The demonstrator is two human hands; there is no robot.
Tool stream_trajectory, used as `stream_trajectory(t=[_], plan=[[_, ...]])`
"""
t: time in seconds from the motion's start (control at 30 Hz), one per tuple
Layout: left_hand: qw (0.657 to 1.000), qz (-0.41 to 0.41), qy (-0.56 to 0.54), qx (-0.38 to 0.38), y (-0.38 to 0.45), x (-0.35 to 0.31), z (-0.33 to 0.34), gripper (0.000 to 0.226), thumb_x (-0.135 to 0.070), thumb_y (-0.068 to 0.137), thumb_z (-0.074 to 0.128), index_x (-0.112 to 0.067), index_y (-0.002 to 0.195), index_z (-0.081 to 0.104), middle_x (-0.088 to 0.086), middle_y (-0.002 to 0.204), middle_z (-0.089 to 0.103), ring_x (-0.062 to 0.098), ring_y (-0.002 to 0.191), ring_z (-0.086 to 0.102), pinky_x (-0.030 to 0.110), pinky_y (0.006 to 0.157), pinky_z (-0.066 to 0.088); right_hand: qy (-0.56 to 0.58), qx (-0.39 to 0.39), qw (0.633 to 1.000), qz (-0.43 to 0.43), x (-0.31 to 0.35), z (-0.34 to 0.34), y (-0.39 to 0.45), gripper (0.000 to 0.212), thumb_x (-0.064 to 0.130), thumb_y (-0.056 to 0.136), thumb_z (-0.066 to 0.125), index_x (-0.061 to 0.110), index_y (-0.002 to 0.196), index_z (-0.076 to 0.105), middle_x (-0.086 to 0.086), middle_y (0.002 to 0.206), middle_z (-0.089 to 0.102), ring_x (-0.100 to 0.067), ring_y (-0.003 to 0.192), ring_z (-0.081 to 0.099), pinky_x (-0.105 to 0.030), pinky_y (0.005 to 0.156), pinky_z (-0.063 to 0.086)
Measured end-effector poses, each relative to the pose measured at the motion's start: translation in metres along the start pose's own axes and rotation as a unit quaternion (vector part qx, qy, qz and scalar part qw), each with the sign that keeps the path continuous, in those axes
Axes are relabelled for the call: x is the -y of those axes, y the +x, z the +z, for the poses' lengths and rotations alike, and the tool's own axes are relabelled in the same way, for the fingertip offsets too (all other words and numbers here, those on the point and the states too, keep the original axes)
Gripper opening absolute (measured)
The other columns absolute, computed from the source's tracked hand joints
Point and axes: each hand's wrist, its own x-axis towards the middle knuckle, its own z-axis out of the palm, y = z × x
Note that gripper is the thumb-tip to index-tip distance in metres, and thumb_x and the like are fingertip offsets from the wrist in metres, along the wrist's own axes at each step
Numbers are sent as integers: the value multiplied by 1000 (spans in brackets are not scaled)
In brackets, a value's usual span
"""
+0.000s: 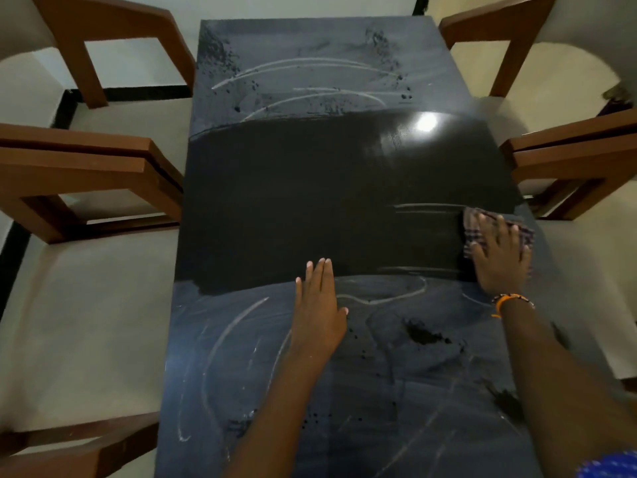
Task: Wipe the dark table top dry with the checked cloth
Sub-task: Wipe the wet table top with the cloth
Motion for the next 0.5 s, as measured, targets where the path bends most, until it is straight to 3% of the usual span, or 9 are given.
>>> stream_trajectory(t=[0.07,0.13,0.23,0.33,0.43,0.5], plan=[[1000,-3,-5,14,-2,-5,4,85,-21,88,56,-10,147,-5,3,158,-2,20,145,-10,34,114,-10,16,-6,999,33,15,3,-4,59,29,97,40,27,149,13,-8,159,9,-32,146,2,-58,116,3],[1000,-12,-6,21,-3,-8,7,86,-22,88,57,-10,146,-6,5,158,-3,21,145,-9,35,115,-8,6,-15,1000,13,47,12,-12,61,33,96,40,26,149,12,-9,159,8,-33,146,2,-59,115,3],[1000,-24,6,4,-3,-12,13,85,-25,89,56,-8,146,-5,6,158,-2,23,145,-5,38,117,-2,-5,12,995,-103,116,30,-26,61,38,96,37,29,149,9,-5,160,2,-30,147,-3,-55,115,0],[999,-37,11,-18,-1,-20,20,84,-22,87,56,-6,146,-2,8,158,2,25,145,-2,38,117,1,4,57,960,-275,176,43,-37,59,38,94,38,35,147,14,1,160,5,-24,147,-1,-52,115,0],[998,-48,24,-26,1,-30,28,83,-22,88,56,-6,146,0,8,157,4,25,145,-2,39,117,1,16,74,928,-366,175,41,-24,56,35,93,40,38,146,21,5,159,12,-21,147,5,-47,116,2],[998,-41,40,-26,3,-40,32,83,-24,88,56,-6,146,0,8,158,2,24,145,-3,38,117,1,3,54,929,-366,148,36,-2,56,35,94,39,38,146,19,5,159,12,-21,147,6,-44,117,2]])
